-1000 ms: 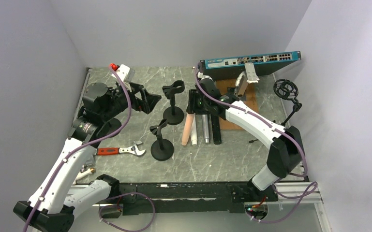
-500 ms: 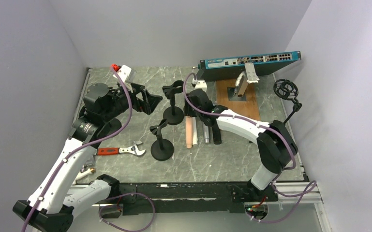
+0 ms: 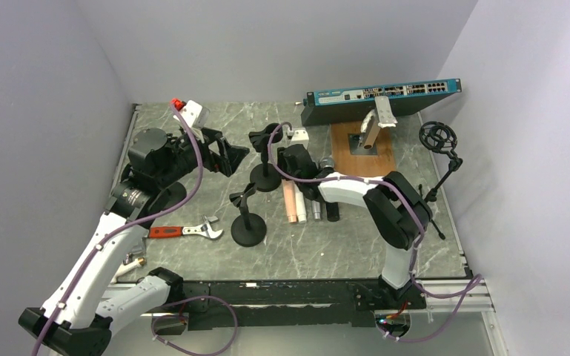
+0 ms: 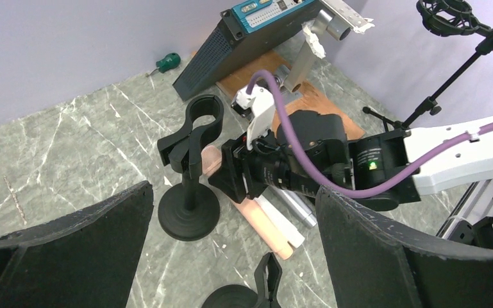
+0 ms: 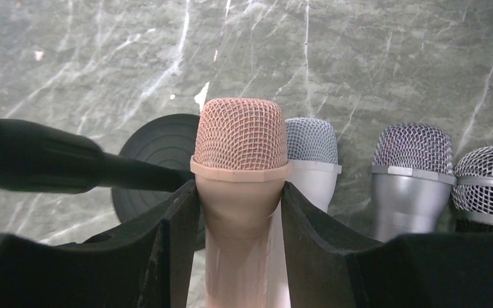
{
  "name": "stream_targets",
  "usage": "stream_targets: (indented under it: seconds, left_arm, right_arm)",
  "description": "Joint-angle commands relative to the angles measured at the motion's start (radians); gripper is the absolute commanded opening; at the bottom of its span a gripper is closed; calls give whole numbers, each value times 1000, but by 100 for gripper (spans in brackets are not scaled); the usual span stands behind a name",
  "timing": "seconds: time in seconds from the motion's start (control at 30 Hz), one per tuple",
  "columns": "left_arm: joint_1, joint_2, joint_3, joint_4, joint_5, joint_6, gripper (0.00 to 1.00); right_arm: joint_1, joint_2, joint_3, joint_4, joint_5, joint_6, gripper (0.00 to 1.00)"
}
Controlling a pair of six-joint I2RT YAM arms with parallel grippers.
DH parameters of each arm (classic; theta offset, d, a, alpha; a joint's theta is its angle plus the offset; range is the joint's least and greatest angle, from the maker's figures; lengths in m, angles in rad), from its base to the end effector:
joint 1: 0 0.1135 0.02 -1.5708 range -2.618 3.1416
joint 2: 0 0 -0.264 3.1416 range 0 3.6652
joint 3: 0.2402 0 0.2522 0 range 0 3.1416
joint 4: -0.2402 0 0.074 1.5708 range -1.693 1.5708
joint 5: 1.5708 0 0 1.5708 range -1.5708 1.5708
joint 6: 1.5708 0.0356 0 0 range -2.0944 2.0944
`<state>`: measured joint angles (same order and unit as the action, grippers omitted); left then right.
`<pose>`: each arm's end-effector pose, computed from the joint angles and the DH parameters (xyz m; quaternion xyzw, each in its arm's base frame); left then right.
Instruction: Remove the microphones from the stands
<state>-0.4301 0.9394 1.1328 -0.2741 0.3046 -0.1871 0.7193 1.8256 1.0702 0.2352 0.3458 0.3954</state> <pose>0.1779 -0.0934 0.4239 0.1902 0.7087 -0.3098 0.6046 0.3083 0.2540 0.1913 -0.0523 0.8550 0.1350 0.4980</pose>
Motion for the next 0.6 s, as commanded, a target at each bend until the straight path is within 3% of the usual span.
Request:
stream_targets:
  seconds: [0.0,0.13,0.57]
  left_arm:
    - [-14,-15,5,17,-30,27,99]
    - [-15,-15,7,14,-35,31,99]
    - [-15,-13,8,14,-30,32,99]
  right_arm:
    - [-19,41,-5,140,21,-47,11]
    - [-20,61,-9,156,8,-43,30]
    - [-25,-5,-54,130,1,-21,69]
